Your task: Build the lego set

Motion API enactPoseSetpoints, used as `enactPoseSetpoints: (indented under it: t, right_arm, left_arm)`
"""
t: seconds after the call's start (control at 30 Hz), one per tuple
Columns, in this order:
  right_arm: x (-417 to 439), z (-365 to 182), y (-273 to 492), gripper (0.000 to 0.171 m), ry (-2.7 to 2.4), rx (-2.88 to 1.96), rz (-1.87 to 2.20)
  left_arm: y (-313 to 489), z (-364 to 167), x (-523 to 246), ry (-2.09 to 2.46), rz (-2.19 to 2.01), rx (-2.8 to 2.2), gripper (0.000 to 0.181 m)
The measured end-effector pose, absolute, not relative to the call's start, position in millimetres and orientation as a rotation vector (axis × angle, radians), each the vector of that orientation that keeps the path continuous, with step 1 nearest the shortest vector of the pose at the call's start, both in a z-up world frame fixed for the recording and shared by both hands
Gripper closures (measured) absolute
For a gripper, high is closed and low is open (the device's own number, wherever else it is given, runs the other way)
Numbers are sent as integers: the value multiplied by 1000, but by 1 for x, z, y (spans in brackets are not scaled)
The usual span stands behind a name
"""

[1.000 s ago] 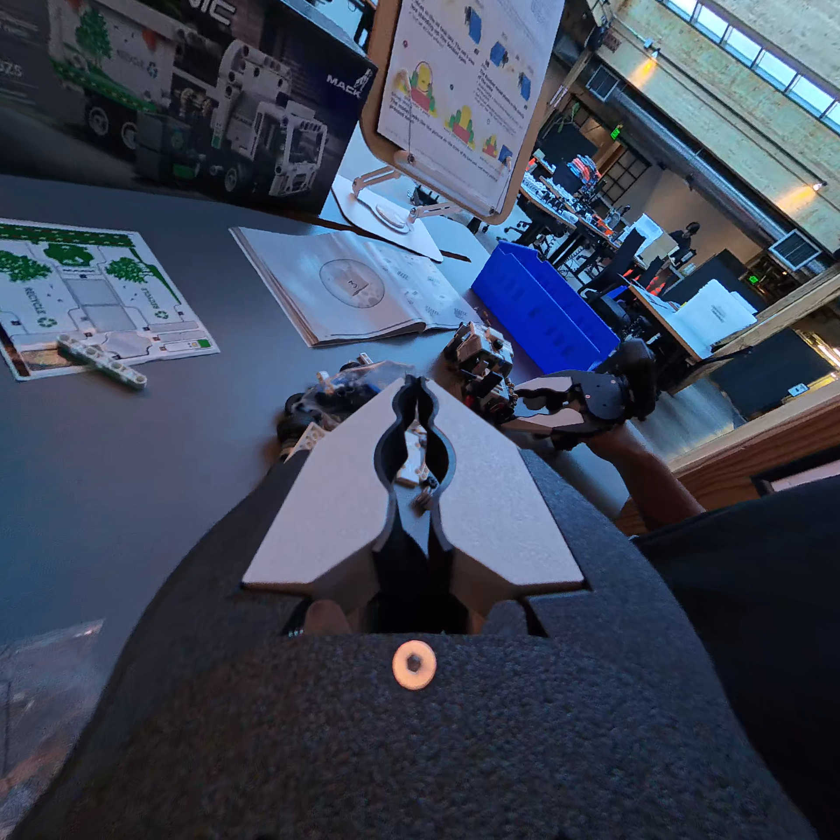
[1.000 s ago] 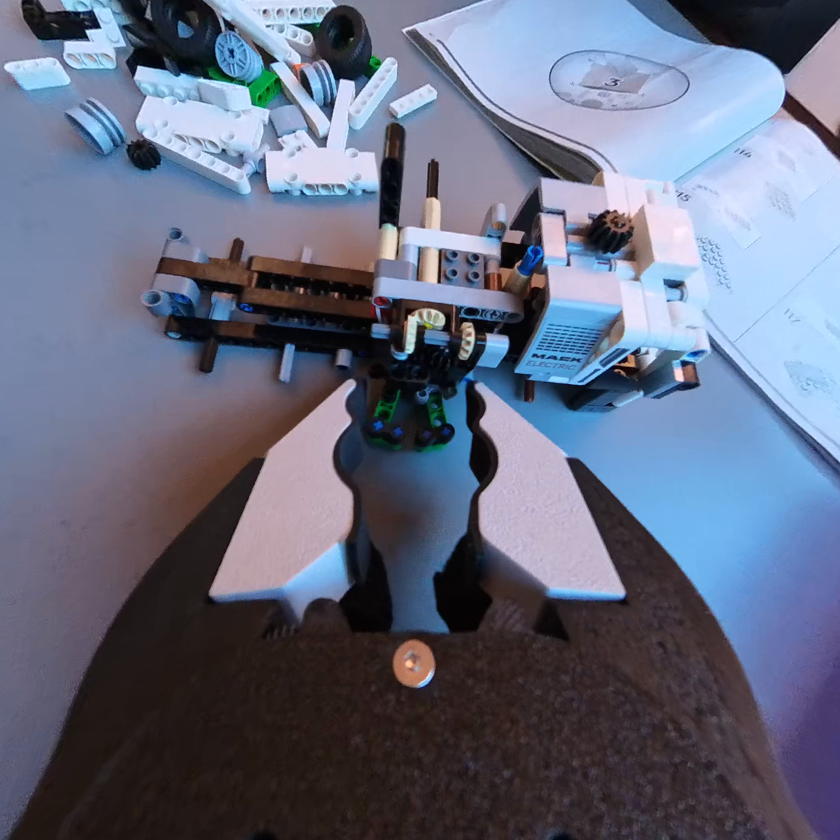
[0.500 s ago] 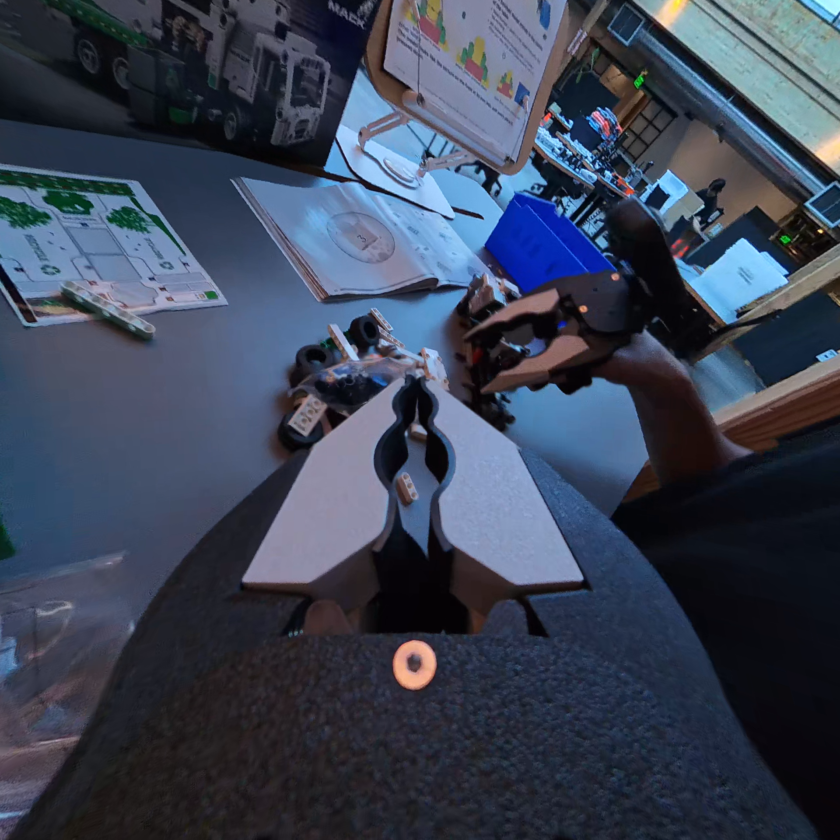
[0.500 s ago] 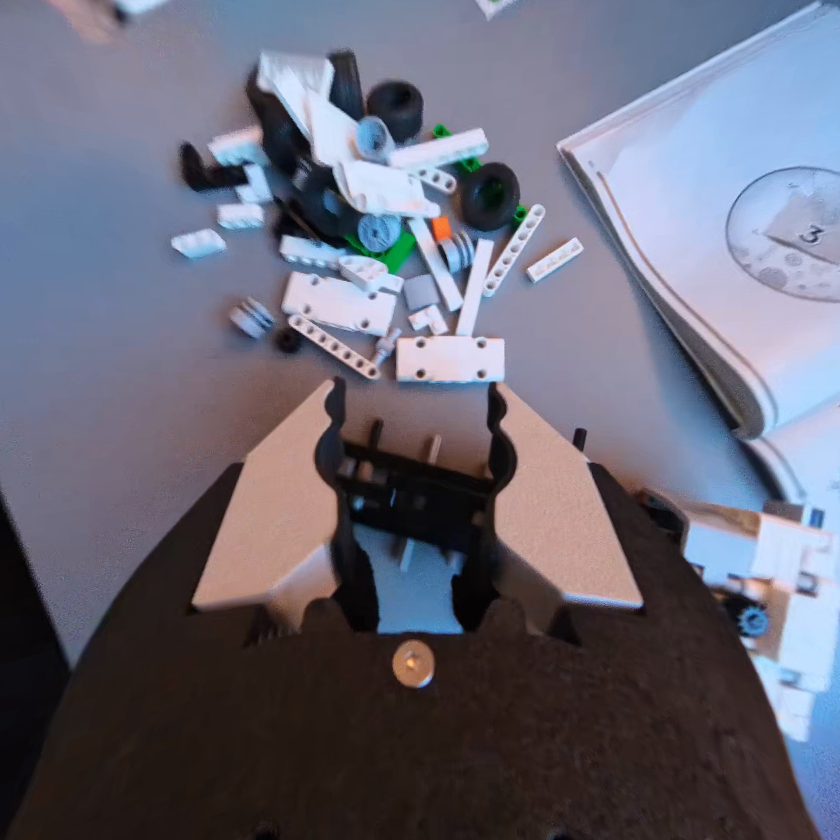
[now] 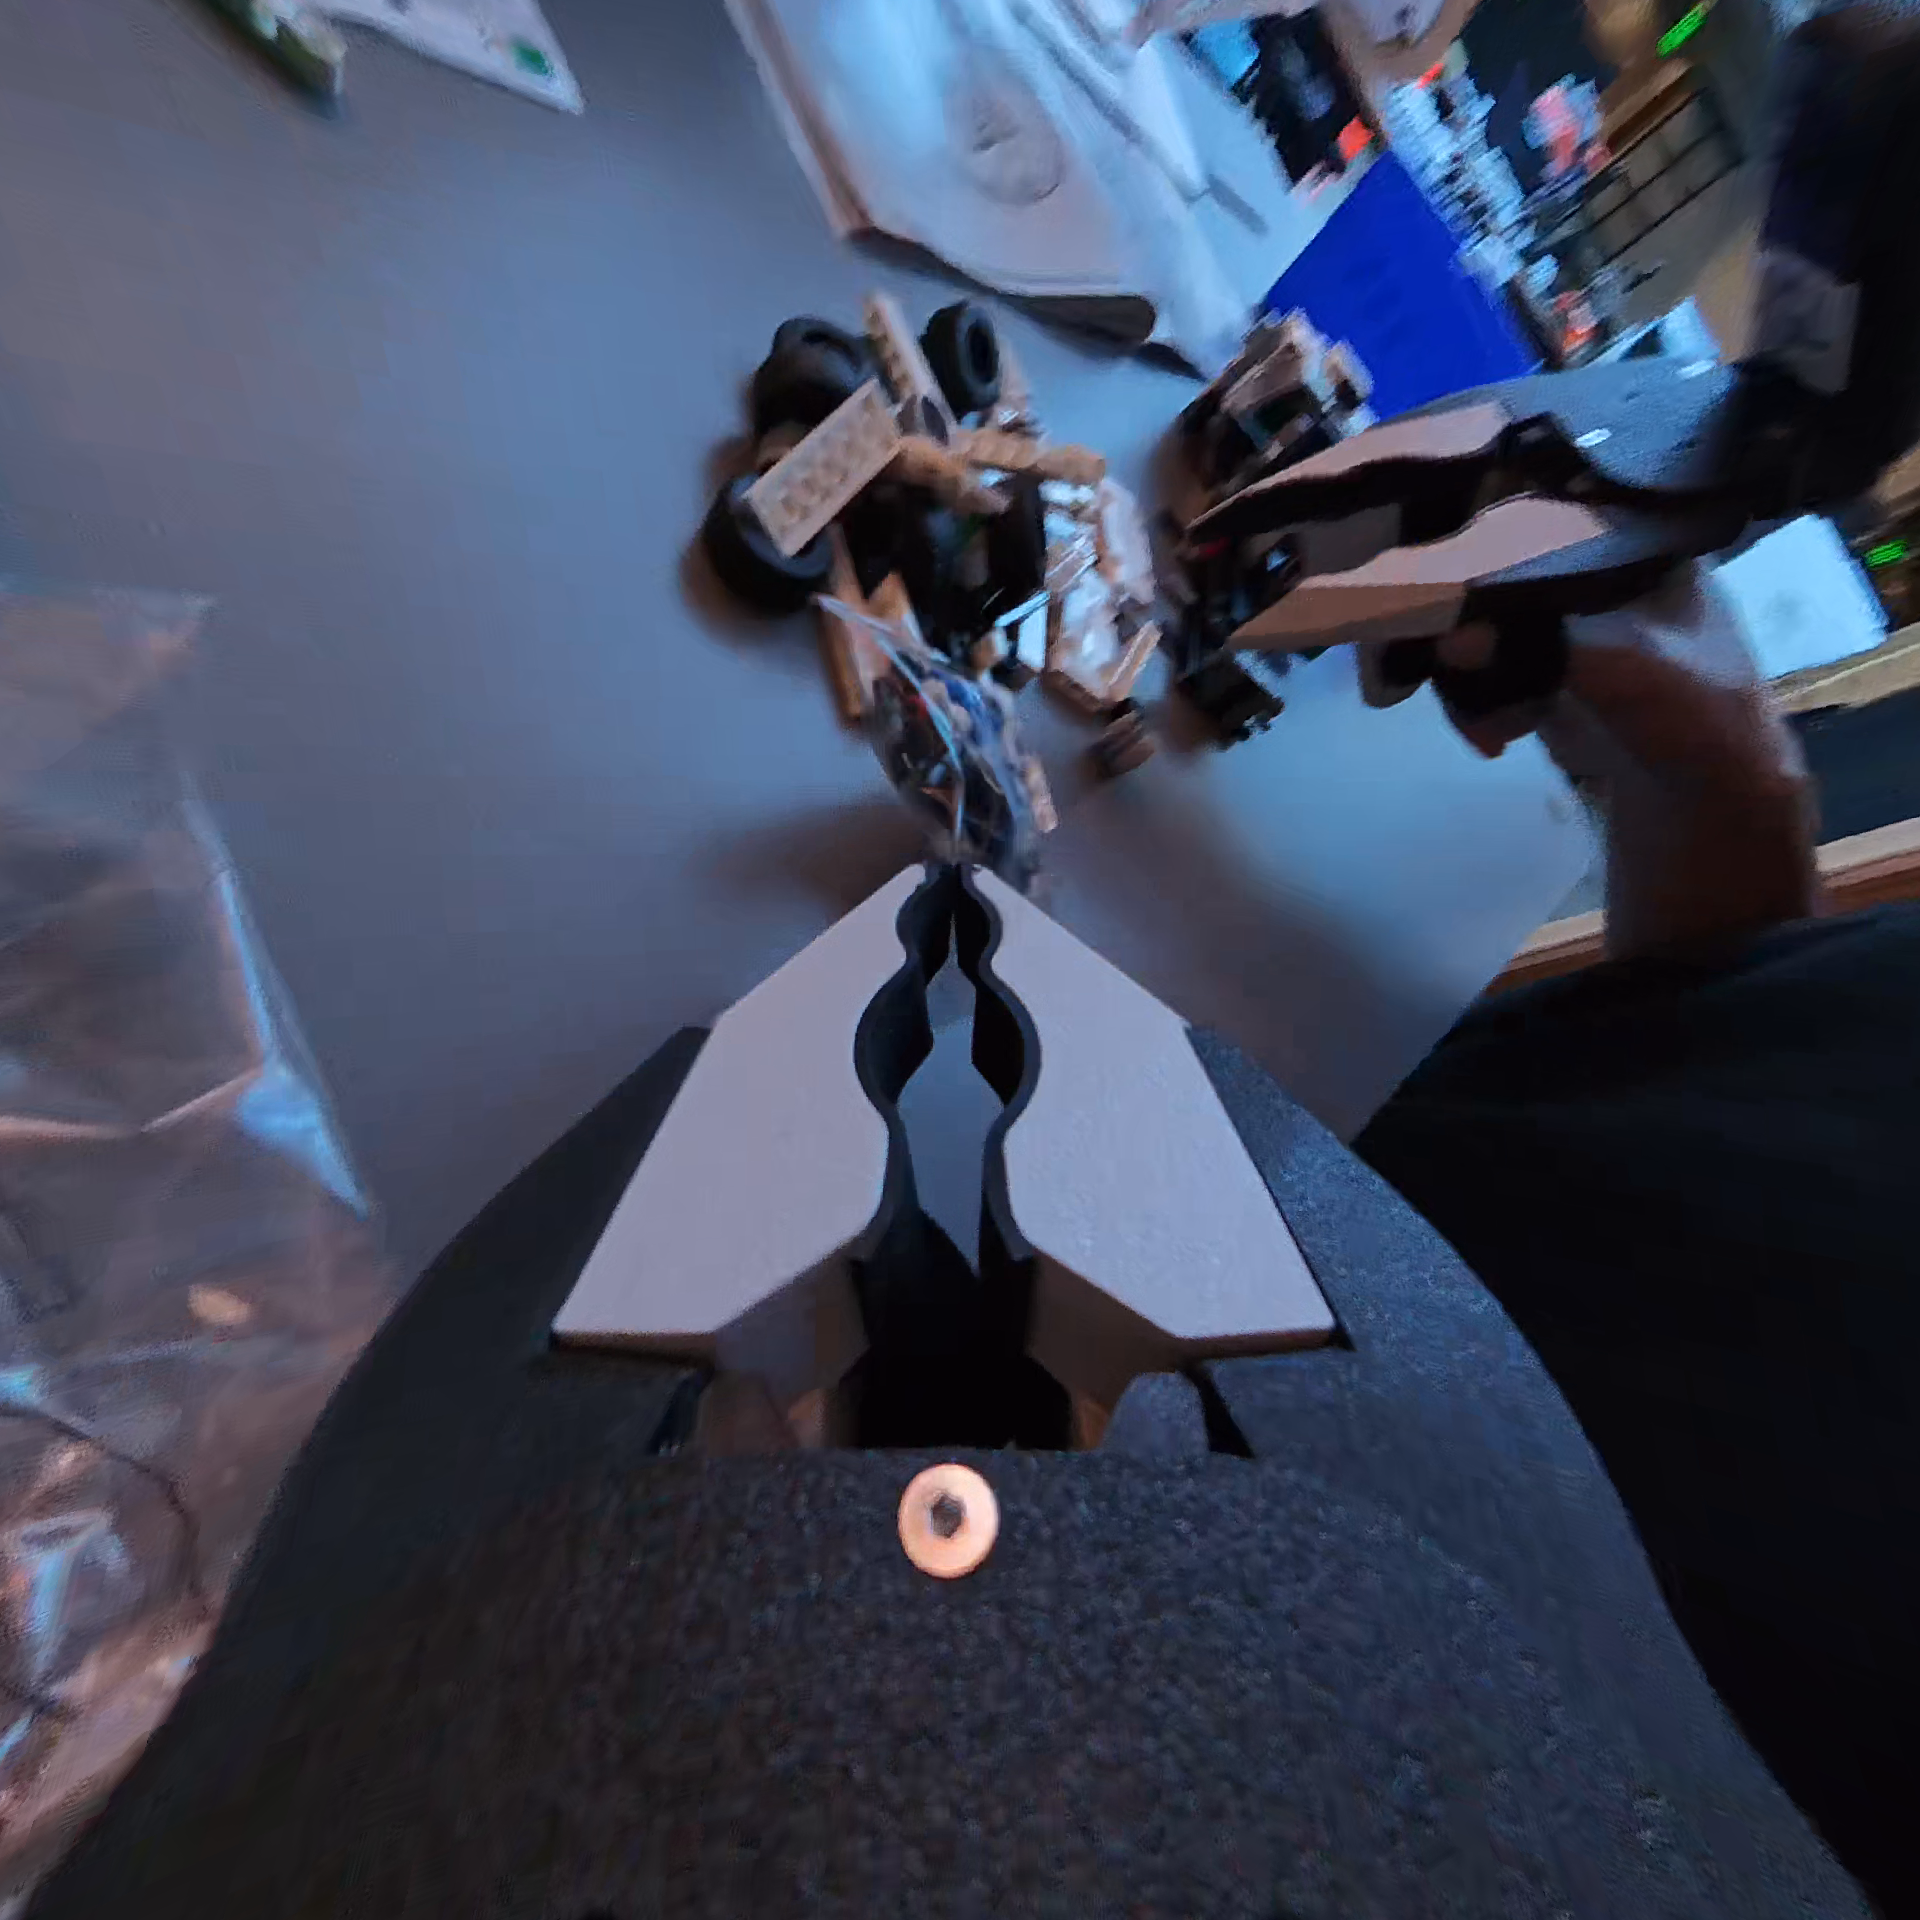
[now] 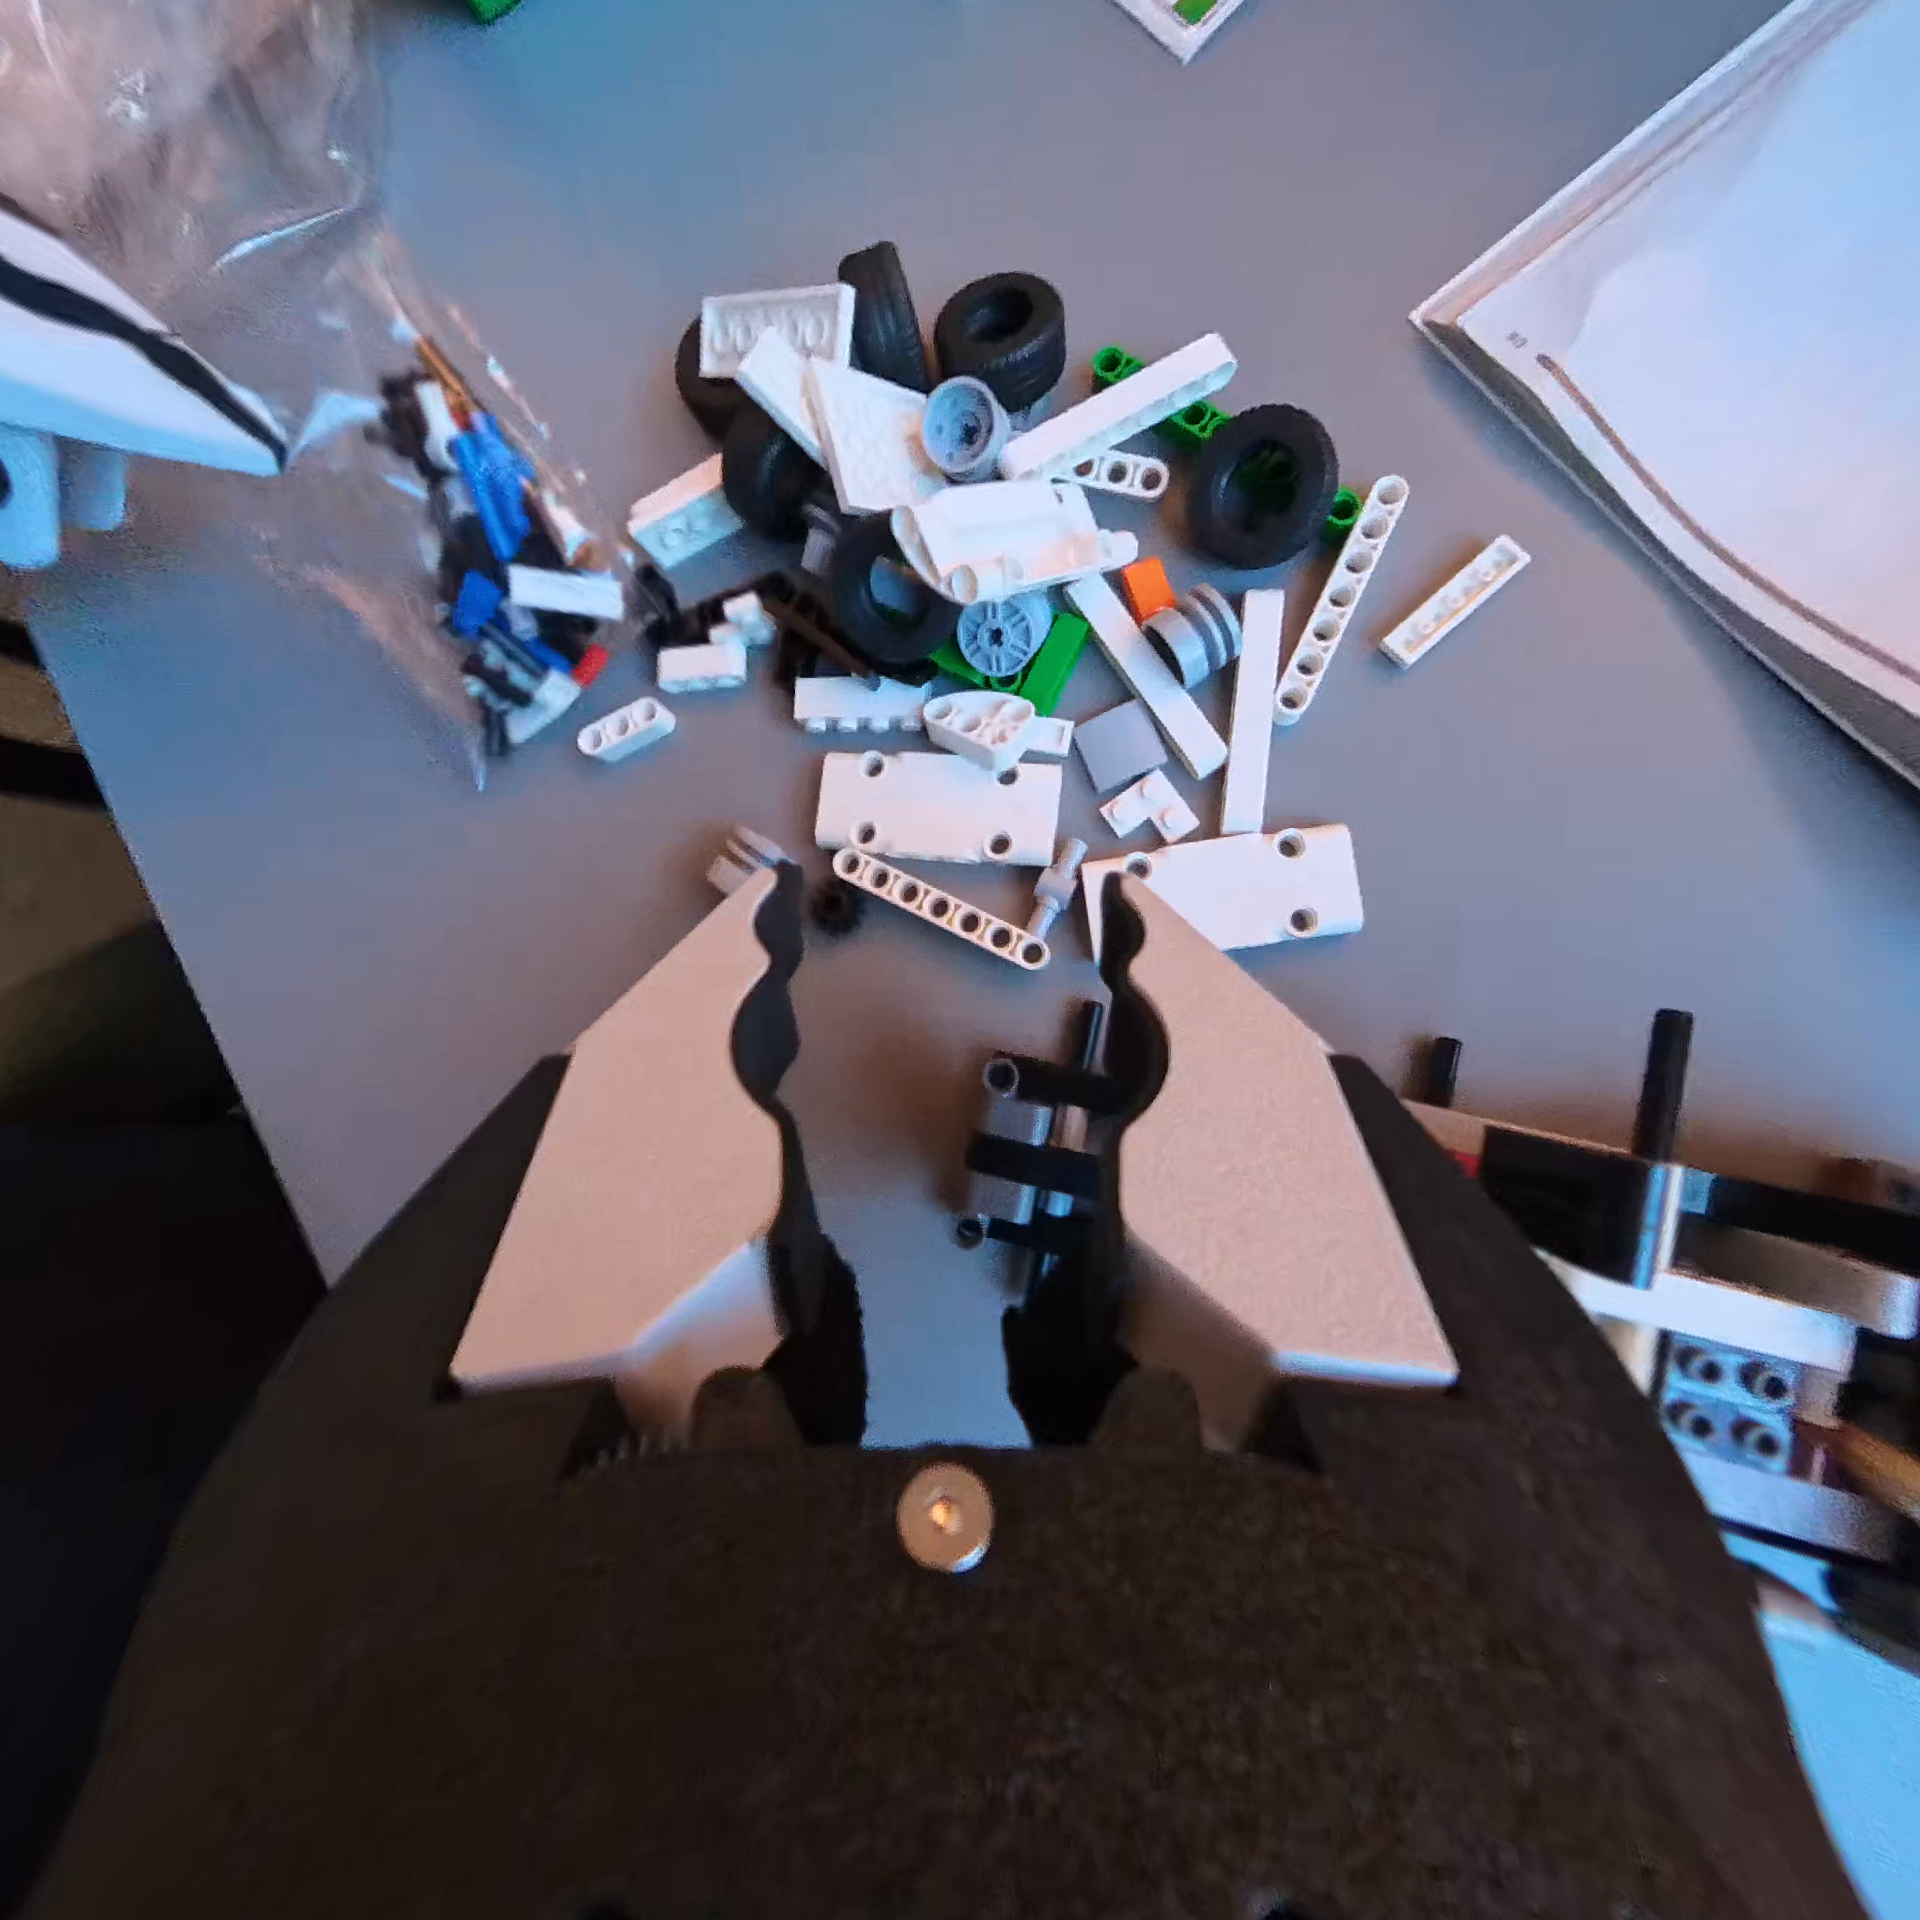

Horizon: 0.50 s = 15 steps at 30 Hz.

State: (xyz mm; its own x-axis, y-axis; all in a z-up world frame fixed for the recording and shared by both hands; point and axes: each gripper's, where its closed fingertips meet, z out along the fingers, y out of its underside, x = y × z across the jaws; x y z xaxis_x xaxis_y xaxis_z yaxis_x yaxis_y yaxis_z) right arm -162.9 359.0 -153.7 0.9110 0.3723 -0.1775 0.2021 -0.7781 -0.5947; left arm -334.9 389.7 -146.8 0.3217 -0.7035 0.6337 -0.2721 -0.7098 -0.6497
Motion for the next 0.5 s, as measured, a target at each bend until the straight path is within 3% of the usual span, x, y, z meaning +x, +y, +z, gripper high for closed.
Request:
enactPoseSetpoints:
  t: [0.33,0.47,0.5]
  right_arm:
    - [-150,-168,355,117,-409,-2531,102]
    - [-144,-151,368,143,-551,-2550,35]
    - [-140,-150,368,140,-649,-2580,20]
  left_arm:
    - [404,-171,-359,950,-838,-2312,181]
    - [422,-191,-388,951,-453,-2384,181]
    - [422,-191,-389,953,-434,-2386,181]
